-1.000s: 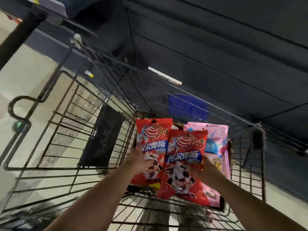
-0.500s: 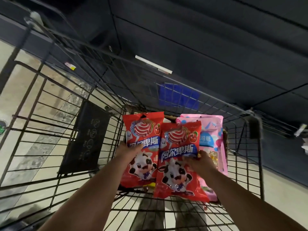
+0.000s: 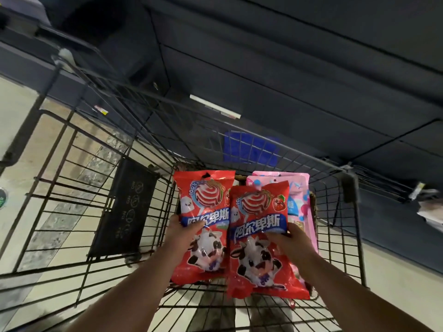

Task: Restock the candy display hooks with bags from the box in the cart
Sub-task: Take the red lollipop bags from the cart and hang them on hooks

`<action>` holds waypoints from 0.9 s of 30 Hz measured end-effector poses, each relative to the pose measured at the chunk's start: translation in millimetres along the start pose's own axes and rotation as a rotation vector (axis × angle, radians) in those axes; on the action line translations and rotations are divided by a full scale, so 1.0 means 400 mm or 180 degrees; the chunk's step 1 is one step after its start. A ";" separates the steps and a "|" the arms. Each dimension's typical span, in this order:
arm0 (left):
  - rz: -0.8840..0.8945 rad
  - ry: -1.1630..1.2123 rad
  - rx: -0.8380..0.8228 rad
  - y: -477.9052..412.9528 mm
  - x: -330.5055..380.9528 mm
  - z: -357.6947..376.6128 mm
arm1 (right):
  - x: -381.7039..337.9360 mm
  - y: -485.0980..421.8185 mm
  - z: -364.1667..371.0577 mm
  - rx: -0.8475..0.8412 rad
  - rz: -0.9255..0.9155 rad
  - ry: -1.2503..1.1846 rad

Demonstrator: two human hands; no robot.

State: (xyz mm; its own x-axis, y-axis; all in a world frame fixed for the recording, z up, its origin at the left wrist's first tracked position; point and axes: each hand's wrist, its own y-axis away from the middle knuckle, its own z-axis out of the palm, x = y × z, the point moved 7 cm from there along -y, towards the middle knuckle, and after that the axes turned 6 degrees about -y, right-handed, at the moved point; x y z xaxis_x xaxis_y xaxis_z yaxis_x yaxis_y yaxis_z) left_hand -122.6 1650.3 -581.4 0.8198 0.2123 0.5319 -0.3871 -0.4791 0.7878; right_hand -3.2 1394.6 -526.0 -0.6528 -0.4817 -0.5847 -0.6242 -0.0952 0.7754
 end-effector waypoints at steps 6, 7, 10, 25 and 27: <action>0.0352 -0.0071 -0.0007 0.054 0.061 -0.031 | -0.056 0.082 -0.086 0.0060 -0.0242 -0.0163; 0.0430 -0.0094 -0.0006 0.066 0.082 -0.029 | -0.067 0.098 -0.101 0.0073 -0.0318 -0.0194; 0.0666 -0.0082 -0.0053 0.112 0.145 -0.013 | -0.089 0.146 -0.151 0.0148 -0.0481 -0.0250; 0.1450 -0.0188 -0.0798 0.439 0.341 0.334 | 0.055 0.375 -0.545 0.0986 -0.0759 -0.1315; 0.1564 -0.0308 -0.0839 0.502 0.340 0.398 | 0.112 0.425 -0.612 0.1141 -0.0838 -0.1465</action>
State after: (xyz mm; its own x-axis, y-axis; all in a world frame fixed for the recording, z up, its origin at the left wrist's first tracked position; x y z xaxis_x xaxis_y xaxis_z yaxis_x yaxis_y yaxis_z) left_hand -21.7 1447.2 -400.5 0.5469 -0.0671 0.8345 -0.8150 -0.2704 0.5124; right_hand -33.4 1143.7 -362.1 -0.5259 -0.0507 -0.8491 -0.8415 0.1764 0.5106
